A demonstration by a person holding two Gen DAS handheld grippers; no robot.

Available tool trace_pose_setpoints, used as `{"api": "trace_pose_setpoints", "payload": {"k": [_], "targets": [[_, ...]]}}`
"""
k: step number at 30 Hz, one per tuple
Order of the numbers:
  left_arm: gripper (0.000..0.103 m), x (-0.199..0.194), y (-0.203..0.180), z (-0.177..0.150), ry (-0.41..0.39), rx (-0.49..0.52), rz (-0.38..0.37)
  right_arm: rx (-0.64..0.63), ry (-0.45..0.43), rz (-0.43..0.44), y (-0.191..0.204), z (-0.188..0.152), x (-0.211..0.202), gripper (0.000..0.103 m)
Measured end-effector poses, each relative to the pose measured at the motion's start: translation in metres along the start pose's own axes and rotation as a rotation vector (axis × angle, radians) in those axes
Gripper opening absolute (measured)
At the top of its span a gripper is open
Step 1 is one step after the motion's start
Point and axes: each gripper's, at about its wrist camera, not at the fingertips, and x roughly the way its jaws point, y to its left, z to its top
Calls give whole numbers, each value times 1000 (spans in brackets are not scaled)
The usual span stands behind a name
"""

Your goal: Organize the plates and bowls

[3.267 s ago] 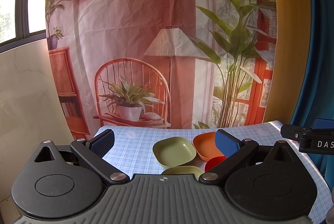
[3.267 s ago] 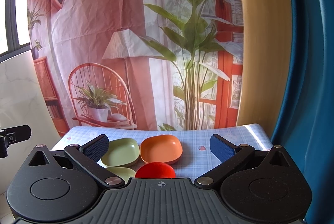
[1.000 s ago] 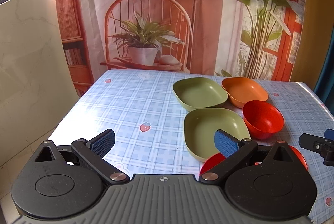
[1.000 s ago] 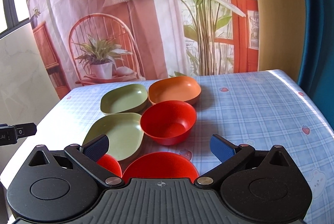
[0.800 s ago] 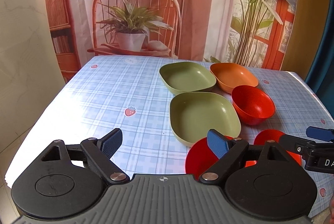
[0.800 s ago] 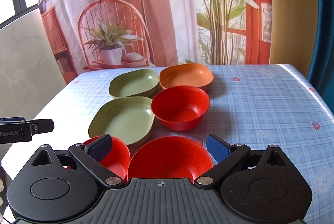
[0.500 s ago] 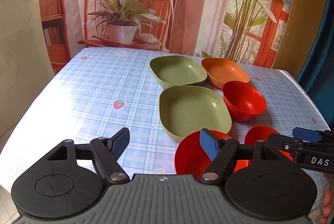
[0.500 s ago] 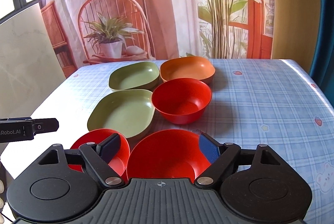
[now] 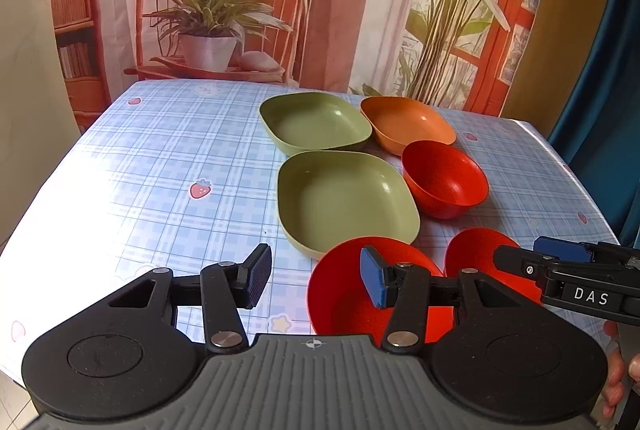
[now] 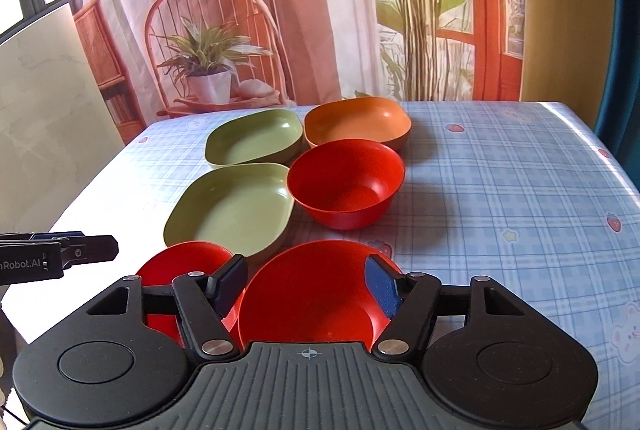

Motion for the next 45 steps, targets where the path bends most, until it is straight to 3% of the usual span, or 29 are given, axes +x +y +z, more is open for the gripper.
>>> {"api": "trace_pose_setpoints", "payload": {"k": [8,12,16,23,35,42,45], "targets": [[52,8,-31,9,7,70,-72,26,2,-72,-25,-9,-3,55],[52,18,-52,11,17,106,-123,37,15,-64,-36,-14,-2,48],[41,34,-66,9,54,113,-160,53,36,-48,-45,-18,2,37],[39,59,-76,1,126,127,-176,110,74,-13,-62,-29,10,11],[15,74,-92,-2,175,197,-211,170,65,19,-77,-32,16,5],[11,81,-91,-1,186,169,-208,185,73,25,-79,-29,16,6],[11,81,-92,0,183,171,-210,216,95,46,-82,-29,17,11]]}}
